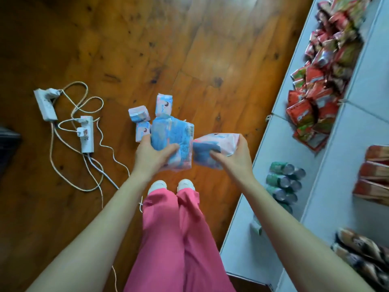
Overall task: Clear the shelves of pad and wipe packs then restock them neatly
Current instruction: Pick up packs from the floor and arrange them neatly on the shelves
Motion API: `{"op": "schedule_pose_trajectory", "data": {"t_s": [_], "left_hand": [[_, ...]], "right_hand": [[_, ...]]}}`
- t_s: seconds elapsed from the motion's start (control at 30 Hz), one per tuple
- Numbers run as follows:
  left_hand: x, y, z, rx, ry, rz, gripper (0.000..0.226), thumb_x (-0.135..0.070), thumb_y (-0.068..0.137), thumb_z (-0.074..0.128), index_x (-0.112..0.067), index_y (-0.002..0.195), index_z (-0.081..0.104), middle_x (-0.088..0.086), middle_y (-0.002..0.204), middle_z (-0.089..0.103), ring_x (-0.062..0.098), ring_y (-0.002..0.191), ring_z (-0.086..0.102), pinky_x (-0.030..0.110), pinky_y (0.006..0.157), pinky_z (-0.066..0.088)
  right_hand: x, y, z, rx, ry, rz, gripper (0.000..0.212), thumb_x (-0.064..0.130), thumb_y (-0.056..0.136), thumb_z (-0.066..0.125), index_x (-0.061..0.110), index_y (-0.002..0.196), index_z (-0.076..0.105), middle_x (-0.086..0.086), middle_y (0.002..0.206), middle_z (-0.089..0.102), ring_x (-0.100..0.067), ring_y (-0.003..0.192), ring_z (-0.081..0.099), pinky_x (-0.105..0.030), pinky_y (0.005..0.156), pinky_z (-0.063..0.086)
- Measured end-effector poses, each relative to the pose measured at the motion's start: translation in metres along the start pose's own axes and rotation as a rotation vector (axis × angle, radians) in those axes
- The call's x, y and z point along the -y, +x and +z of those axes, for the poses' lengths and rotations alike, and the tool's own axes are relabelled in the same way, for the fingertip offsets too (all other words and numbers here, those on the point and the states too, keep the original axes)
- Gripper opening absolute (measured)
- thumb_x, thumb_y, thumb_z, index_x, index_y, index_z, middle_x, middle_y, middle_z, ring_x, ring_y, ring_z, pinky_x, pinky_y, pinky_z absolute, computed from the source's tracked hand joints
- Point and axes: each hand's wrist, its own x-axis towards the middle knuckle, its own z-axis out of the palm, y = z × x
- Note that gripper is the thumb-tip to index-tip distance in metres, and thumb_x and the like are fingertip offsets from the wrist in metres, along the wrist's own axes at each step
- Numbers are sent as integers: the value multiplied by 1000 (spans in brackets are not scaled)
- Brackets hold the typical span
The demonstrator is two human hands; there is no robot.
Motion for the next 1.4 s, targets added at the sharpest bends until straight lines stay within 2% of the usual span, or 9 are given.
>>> {"op": "schedule_pose_trajectory", "data": {"t_s": [0.3,0.4,0.5,0.67,0.83,1.0,1.2,1.3,1.4], "left_hand": [[-123,-73,-13,105,22,335,47,-33,75,74,-19,110,47,-2,105,56,19,101,60,38,80,56],[-165,-96,-16,168,14,396,72,-56,51,66,-20,111,50,-3,102,59,20,99,61,46,82,55],[-200,-118,-8,273,14,461,66,-50,52,68,-20,108,50,-7,95,58,20,94,63,48,78,56],[-237,-168,25,491,21,592,59,-48,50,67,-19,99,52,-8,82,56,15,71,56,29,58,47],[-249,-242,67,739,54,720,72,-55,43,63,-17,104,53,-7,82,57,6,65,55,22,54,44],[-245,-330,116,937,145,864,56,-42,56,64,-14,103,54,-3,85,59,1,64,55,9,45,41],[-211,-428,177,1124,198,909,62,-54,45,63,-18,96,56,6,94,64,15,76,63,20,53,50],[-190,-470,203,1169,231,928,64,-54,47,64,-17,99,56,6,92,65,17,75,64,26,58,52],[-170,-504,225,1220,272,886,43,-34,72,74,-17,105,52,0,85,62,9,69,61,19,53,50]], "right_hand": [[77,-65,-102,-235,151,-33,63,27,60,83,25,106,41,-3,110,57,-23,106,57,-32,81,52],[97,-90,-131,-365,199,-42,67,45,50,75,29,104,40,-4,112,58,-25,107,56,-44,88,50],[106,-117,-161,-450,206,-76,72,45,50,76,21,110,44,-5,115,57,-23,108,55,-47,88,50],[95,-176,-214,-657,313,-77,69,23,62,84,19,119,44,7,112,54,-14,110,51,-23,89,49],[66,-254,-260,-889,417,-41,84,45,48,74,15,122,48,-1,116,59,-15,109,57,-36,95,49],[20,-338,-303,-1156,504,29,62,24,63,83,25,113,46,9,97,67,-14,87,65,-34,68,51],[-58,-425,-343,-1411,585,112,94,53,45,74,13,125,46,-7,123,58,-22,112,57,-47,97,47],[-86,-461,-357,-1447,603,126,70,48,44,76,27,106,50,1,111,63,-10,94,61,-37,87,51],[-115,-492,-363,-1442,580,118,50,18,65,83,34,99,51,15,106,61,-1,94,61,-40,88,53]]}}
